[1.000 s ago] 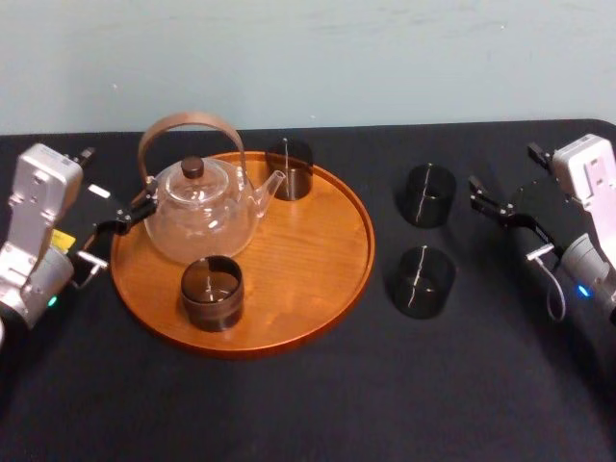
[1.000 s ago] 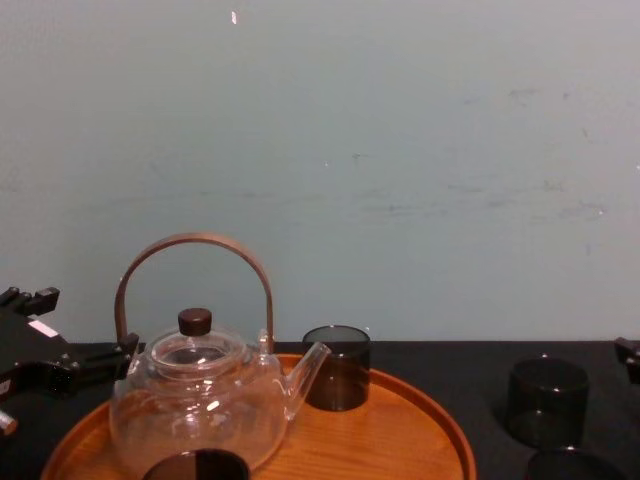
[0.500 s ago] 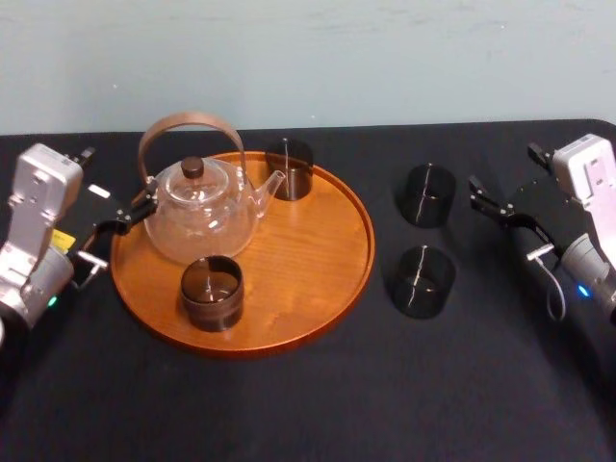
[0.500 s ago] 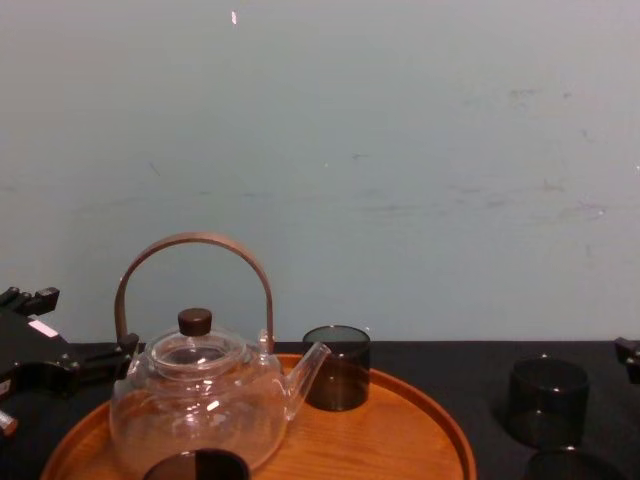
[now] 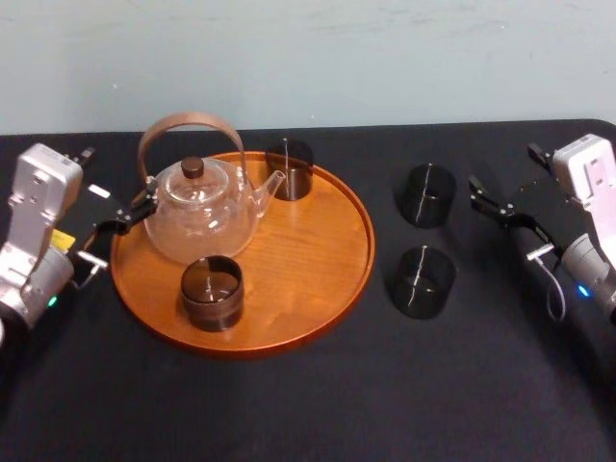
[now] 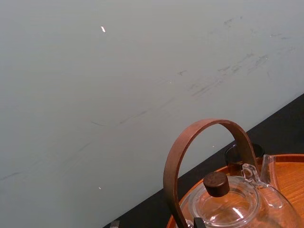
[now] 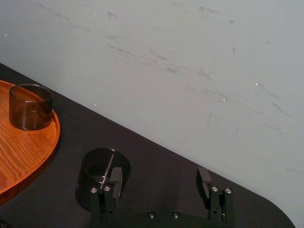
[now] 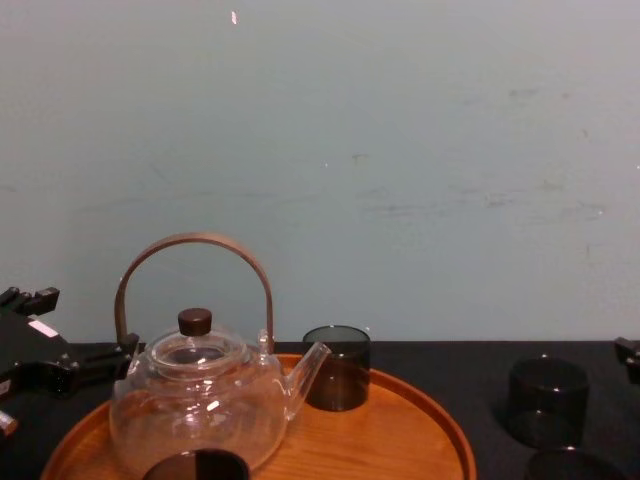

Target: Pick up the glass from the table and place it on the tray.

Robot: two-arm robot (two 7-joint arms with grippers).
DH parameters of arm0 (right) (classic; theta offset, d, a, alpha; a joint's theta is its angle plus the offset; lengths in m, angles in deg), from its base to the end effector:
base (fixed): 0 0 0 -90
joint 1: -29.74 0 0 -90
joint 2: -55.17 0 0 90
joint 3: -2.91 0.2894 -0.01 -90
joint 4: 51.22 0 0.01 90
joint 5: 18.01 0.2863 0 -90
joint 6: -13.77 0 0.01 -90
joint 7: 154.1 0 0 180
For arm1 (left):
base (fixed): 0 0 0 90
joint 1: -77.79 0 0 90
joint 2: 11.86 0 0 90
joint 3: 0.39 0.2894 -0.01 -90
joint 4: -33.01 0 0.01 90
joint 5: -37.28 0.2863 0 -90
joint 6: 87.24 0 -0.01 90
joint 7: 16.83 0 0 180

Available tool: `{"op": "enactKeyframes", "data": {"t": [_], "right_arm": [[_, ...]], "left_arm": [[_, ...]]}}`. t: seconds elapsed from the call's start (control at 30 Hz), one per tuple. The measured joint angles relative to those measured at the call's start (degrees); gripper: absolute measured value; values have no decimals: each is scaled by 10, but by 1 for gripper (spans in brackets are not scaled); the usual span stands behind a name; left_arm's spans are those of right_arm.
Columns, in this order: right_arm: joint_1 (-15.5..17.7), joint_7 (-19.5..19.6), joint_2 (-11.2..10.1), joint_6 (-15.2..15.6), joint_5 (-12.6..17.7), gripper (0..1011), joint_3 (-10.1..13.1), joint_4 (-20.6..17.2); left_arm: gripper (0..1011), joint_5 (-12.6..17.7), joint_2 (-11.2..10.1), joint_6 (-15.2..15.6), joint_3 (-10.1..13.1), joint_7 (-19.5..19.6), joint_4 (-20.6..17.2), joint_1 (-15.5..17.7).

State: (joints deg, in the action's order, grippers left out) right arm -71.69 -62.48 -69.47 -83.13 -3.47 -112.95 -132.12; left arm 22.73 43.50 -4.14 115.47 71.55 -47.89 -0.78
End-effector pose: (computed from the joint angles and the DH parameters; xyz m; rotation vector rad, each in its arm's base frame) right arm 0.3367 -0.0883 -0.2975 -0.3046 -0.2850 -1.2480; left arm 0.3367 0.0883 -0.2975 0.3045 -0.2849 1.2480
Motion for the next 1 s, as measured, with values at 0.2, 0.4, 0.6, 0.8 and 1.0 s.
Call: {"op": "enactKeyframes", "data": {"t": [0.2,0.4,0.6,0.8,1.0], "right_arm": [[0,0,0,0,0,1002,0,0],[0,0,0,0,0,1002,0,0],[0,-1,0,0,0,1002,1,0],[6,-19,-3,-2,6,1002,14,3],[28,-33,-16,-4,8,1002,27,-22]], "left_arm": [[1009,0,0,0,0,0,0,0],[1010,0,0,0,0,0,0,0],[1010,0,0,0,0,0,0,0],[1010,0,0,0,0,0,0,0],[1009,0,0,0,0,0,0,0]]}}
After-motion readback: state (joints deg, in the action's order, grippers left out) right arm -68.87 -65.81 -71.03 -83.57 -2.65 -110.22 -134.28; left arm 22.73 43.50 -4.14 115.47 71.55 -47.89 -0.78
